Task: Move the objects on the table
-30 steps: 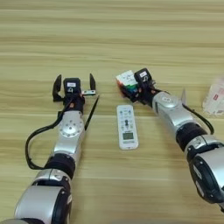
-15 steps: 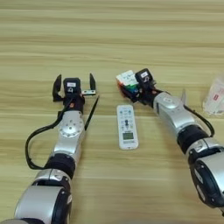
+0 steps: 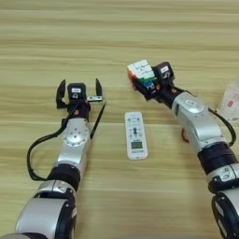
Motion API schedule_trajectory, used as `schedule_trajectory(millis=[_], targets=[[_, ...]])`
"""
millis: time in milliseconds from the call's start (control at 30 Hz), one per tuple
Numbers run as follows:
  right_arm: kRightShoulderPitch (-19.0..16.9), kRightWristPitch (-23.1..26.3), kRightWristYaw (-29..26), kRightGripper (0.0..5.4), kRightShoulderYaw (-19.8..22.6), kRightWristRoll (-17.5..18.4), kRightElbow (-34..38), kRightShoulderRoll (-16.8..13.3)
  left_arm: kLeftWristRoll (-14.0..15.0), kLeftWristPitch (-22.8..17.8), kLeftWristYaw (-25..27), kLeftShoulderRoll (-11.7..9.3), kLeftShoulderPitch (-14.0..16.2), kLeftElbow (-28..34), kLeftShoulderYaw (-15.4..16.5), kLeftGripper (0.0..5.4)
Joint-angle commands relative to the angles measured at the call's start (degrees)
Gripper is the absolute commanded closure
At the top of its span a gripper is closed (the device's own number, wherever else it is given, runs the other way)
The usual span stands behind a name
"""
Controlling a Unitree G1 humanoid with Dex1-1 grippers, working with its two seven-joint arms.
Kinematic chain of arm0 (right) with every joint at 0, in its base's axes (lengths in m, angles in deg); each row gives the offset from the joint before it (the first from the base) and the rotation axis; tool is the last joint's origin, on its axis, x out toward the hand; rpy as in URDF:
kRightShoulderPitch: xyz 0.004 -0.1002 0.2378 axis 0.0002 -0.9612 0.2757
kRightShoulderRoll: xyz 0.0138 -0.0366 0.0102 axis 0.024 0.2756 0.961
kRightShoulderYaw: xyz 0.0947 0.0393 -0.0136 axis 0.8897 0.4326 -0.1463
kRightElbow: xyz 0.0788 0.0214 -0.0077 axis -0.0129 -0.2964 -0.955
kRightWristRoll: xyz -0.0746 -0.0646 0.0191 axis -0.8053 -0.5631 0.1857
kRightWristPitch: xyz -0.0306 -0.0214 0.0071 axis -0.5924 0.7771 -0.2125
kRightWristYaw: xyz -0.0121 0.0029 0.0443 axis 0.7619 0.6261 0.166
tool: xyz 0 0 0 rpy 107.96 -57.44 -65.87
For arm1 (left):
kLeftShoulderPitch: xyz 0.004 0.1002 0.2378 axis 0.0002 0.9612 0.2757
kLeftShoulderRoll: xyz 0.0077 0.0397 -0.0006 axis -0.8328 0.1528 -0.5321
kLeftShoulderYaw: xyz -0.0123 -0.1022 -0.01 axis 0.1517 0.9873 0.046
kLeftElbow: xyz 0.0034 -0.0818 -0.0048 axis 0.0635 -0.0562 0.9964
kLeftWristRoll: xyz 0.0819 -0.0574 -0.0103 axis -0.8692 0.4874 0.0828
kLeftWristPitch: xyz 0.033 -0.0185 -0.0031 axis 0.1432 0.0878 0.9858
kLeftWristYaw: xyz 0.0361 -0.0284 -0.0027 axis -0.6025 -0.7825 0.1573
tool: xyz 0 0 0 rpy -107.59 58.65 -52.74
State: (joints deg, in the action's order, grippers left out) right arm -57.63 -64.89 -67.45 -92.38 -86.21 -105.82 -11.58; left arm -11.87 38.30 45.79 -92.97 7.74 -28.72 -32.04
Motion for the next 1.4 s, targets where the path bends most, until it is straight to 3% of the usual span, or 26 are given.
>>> schedule_trajectory(millis=[33,400,667,1067,1233,1400], targets=[[-2.1,3.3,-0.1,2.04,0.4,1.7,8.0,-1.1,-0.5,-0.6,-0.2,-0.1,-0.7,-0.2,0.0,0.0],[-6.3,10.8,1.0,2.04,2.1,5.1,28.6,-4.7,-0.5,-0.6,-0.1,-0.2,-0.8,-0.5,0.0,0.0],[-7.0,15.5,2.5,2.04,7.6,8.8,39.6,-9.2,-0.5,-0.5,-0.1,-0.2,-0.8,-0.6,0.0,0.0],[-11.1,15.6,4.0,2.04,19.0,13.5,43.9,-16.5,-0.4,-0.3,-0.1,-0.3,-1.5,-1.7,0.2,0.0],[-12.8,13.5,5.3,2.04,26.3,13.6,40.0,-21.2,-0.3,-0.2,0.0,-0.5,-1.9,-2.3,0.2,0.0],[-12.8,11.3,6.1,2.04,29.2,13.2,35.5,-23.6,-0.3,0.0,-0.1,-0.5,-1.9,-2.5,0.2,0.0]])
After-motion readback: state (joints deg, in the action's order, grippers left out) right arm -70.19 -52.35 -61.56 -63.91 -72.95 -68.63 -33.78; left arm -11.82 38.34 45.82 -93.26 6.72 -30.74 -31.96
